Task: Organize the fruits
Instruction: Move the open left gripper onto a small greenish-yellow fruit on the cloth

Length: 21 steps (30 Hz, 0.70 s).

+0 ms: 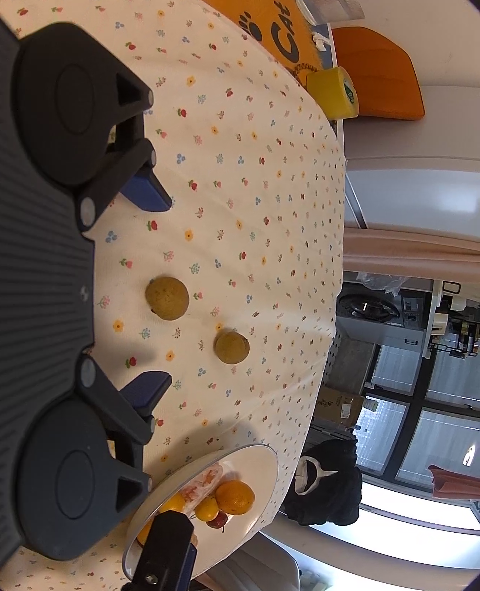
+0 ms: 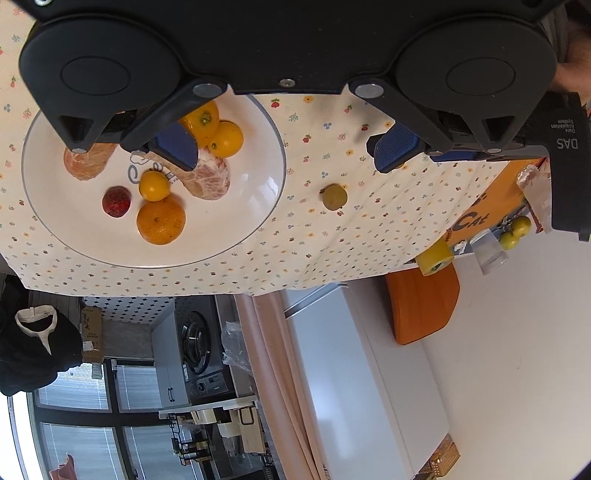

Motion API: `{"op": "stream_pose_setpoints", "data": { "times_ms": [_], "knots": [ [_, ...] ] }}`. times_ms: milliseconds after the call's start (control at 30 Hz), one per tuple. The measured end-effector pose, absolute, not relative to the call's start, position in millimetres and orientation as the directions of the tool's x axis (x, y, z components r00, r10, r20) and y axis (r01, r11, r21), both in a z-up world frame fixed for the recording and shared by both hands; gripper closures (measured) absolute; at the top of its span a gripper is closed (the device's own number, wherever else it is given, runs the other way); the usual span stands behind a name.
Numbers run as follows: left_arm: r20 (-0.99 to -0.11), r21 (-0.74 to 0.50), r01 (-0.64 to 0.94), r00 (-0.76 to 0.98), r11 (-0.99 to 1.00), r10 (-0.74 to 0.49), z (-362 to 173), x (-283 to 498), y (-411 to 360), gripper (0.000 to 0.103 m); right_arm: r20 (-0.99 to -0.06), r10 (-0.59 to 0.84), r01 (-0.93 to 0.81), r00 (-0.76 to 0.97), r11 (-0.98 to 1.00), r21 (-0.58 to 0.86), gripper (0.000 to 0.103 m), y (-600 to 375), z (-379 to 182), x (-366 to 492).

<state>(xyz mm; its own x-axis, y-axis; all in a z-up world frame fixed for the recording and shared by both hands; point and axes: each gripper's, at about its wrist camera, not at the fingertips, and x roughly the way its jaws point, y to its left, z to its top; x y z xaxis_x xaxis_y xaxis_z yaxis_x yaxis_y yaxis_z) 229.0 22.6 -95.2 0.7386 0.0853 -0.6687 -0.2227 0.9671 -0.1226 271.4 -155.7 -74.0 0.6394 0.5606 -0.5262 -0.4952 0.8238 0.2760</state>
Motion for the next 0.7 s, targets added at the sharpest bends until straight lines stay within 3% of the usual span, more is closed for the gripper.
{"op": "stream_pose_setpoints", "data": {
  "times_ms": [167,267,433,533,700],
  "knots": [
    [-0.659,-0.144,-0.214,0.749,0.966,0.068,-94,230,27,0.019,-0.531,0.559,-0.495,0.637,0.825,0.274,0.000,-150,-75,276],
    [-0.668,-0.139,-0.212,0.742,0.967,0.066,-96,232,28,0.042,-0.533,0.560,-0.499,0.635,0.823,0.271,0.000,-145,-75,278],
    [-0.657,-0.136,-0.211,0.750,0.968,0.071,-97,233,31,0.057,-0.537,0.563,-0.510,0.628,0.819,0.263,0.000,-134,-75,283],
    [-0.654,-0.162,-0.190,0.756,0.968,0.039,-96,233,34,0.080,-0.533,0.567,-0.522,0.628,0.815,0.252,0.000,-128,-75,284],
    [-0.646,-0.169,-0.203,0.762,0.964,0.047,-92,230,41,0.080,-0.524,0.575,-0.553,0.628,0.804,0.220,0.004,-113,-73,285]
  ]
}}
